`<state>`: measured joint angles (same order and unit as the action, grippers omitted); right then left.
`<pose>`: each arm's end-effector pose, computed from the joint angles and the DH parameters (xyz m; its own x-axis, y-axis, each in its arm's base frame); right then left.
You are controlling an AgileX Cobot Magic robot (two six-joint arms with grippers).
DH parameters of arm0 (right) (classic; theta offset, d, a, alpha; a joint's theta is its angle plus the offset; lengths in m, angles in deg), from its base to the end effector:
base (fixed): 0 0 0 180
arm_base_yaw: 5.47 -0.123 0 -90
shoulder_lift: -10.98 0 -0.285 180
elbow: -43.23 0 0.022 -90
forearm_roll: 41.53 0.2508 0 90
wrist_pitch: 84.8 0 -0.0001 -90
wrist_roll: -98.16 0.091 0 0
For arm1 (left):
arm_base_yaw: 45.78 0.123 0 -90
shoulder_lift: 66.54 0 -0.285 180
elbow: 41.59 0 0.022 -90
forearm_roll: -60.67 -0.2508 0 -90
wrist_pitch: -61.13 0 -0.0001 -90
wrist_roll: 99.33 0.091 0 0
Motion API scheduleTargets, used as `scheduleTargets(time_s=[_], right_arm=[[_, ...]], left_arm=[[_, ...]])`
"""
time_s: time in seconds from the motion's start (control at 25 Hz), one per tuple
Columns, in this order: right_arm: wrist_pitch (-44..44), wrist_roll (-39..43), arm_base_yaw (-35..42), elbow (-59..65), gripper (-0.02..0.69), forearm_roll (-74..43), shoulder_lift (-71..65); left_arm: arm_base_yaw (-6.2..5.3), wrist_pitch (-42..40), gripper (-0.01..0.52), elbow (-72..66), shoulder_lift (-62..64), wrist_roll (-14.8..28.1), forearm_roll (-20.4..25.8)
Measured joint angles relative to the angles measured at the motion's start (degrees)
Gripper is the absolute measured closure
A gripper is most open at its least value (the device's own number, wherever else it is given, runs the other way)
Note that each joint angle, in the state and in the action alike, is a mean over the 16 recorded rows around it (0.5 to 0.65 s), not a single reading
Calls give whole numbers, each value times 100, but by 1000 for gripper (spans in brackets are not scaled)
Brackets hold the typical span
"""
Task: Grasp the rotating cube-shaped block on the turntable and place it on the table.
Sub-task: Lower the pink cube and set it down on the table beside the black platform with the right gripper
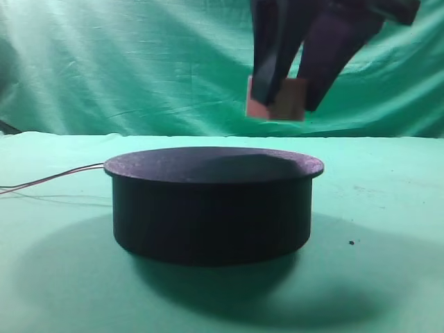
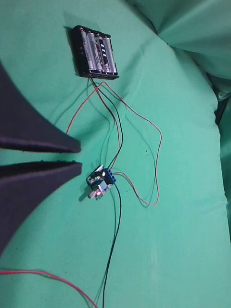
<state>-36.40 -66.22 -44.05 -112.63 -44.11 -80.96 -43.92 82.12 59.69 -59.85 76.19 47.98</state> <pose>0.2121 0.1653 0.2297 -0.8791 -0.3940 -0.2680 -0.4171 0.9082 0.0329 0.0521 0.0089 0.1732 -0.2859 0.1191 -0.9508 -0.0718 0.9868 0.1451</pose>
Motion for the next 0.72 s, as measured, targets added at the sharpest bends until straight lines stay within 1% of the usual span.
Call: scheduleTargets(time_s=[0.16,0.24,0.44,0.52,0.6,0.72], right_arm=[[-296,93,119,540,426,59,88],[-495,81,155,804,410,163,79],[-870,26,169,1200,313,430,38],[-868,41,169,1197,275,450,92],[-764,89,169,1126,255,386,216],[-512,188,169,976,268,202,550]], left_arm=[[0,0,514,0,0,0,0],[0,0,514,0,0,0,0],[0,0,514,0,0,0,0],[0,0,514,0,0,0,0],[0,0,514,0,0,0,0],[0,0,514,0,0,0,0]])
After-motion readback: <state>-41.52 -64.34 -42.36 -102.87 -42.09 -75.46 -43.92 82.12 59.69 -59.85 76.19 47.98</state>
